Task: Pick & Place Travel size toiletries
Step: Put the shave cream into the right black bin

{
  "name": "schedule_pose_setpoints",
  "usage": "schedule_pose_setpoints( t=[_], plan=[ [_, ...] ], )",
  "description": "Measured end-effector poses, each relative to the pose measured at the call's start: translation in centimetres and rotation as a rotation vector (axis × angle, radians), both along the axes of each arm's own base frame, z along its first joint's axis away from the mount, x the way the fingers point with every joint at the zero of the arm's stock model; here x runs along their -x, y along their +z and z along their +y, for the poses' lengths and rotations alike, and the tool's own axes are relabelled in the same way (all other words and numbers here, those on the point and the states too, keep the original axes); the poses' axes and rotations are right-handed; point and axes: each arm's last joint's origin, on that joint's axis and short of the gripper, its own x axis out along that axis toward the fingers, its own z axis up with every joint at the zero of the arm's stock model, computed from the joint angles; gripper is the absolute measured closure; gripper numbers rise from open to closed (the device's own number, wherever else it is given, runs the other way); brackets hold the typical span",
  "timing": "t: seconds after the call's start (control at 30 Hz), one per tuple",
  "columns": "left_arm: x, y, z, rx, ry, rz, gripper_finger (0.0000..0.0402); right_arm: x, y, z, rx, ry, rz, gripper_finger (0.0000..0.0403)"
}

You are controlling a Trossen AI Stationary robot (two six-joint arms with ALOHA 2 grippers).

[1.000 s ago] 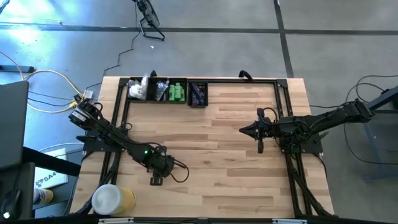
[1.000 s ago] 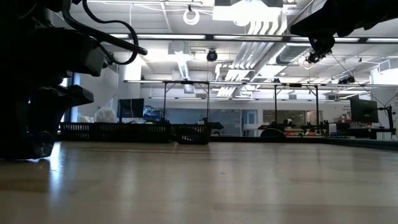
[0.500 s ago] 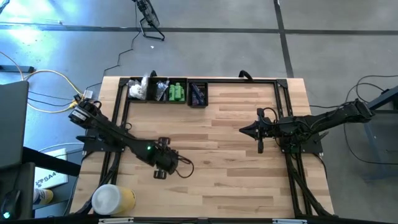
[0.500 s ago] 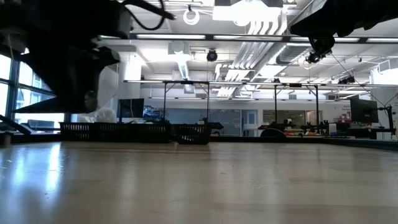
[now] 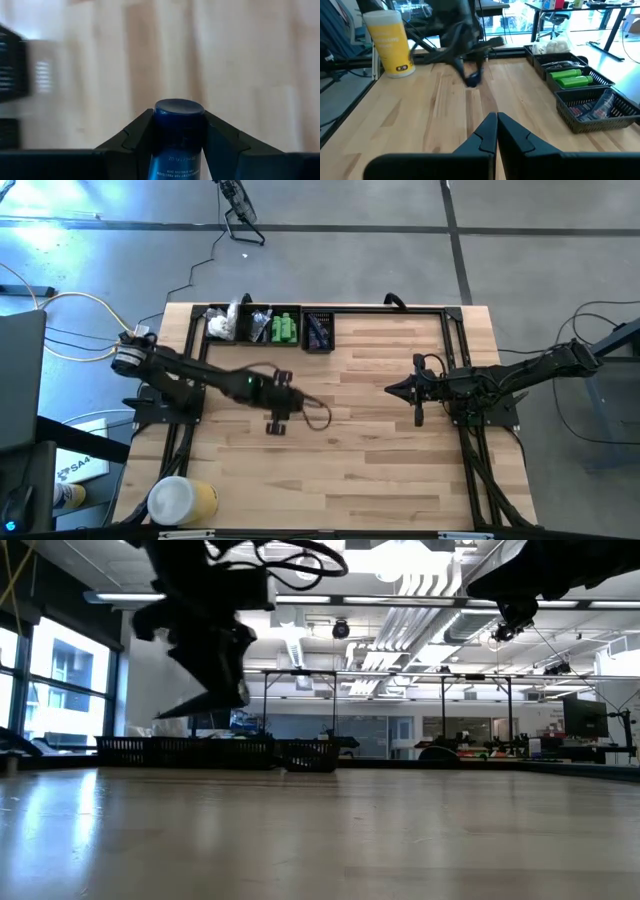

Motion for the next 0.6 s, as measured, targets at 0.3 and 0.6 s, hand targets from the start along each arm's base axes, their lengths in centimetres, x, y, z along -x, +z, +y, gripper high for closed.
schedule_pose_setpoints(
  t=[0.3, 0.6],
  plan=[
    [-1.3, 1.6, 8.0, -0.068, 0.142, -0.171, 0.0265, 0.1, -0.3, 0.0, 0.024, 0.003, 0.037, 0.0398],
    [-2.0, 4.1, 15.2, -0.050, 0.417, -0.552, 0.0265, 0.1, -0.5, 0.0, 0.031, 0.002, 0.054, 0.0398]
  ],
)
